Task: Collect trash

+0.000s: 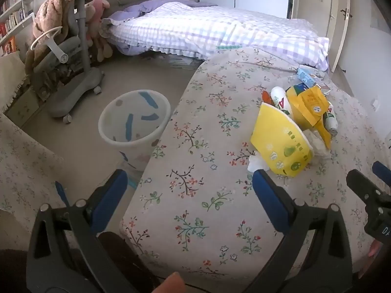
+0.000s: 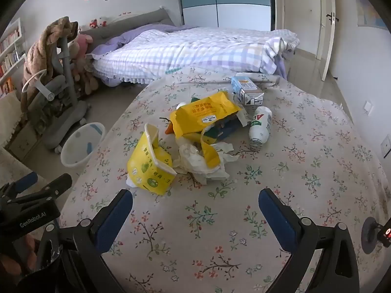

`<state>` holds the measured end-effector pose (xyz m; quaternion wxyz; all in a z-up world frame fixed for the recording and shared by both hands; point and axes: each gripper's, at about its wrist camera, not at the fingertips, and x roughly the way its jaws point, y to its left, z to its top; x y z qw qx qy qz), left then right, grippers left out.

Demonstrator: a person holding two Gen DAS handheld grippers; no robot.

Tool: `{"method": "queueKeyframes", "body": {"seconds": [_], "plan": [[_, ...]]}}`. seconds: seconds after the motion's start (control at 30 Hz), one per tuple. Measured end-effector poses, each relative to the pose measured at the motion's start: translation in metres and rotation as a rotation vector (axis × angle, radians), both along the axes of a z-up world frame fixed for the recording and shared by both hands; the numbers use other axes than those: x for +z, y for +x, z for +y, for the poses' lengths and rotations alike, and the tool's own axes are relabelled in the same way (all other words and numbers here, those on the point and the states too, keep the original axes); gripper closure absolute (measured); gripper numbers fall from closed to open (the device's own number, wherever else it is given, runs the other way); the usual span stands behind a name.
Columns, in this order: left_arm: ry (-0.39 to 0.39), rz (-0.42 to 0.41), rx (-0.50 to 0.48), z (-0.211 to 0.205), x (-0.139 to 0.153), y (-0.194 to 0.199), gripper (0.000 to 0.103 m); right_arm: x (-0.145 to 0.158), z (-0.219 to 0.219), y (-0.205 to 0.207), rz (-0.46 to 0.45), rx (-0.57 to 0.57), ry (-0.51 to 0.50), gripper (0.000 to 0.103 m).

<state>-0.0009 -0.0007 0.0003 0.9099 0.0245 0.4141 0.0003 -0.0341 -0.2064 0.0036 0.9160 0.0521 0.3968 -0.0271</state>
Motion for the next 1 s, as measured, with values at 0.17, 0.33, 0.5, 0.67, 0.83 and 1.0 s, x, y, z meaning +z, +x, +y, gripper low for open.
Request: {"method": "queueKeyframes", "body": {"seconds": [0.17,0.33,0.5,0.67,0.83,1.0], "plan": [[-0.016,0.007,-0.004,0.003,0.001,-0.003,0.001,0.001,-0.001,0.001,-0.006,-0.010,-0.002,0.000],[-0.024,0.014,0.008,0.016,-0.001,0.002,0.001,0.003,0.004,0.006,-0.002,-0.009,0.019,0.000],[-0.008,0.017,0.016,0.007,-0.002,0.005,0.001,0.010,0.004,0.009,-0.018,-0.001,0.020,0.000],[-0.007,0.011,0.016,0.009,-0.002,0.005,0.001,0.010,0.007,0.010,-0.020,0.002,0.019,0.000],[-0.007,0.011,0.016,0.008,-0.001,0.005,0.001,0.011,0.007,0.011,-0.024,0.001,0.013,0.000],[-0.010,0.011,0.021,0.010,0.000,0.004,0.001,0.012,0.007,0.011,-0.028,-0.003,0.013,0.000]]}}
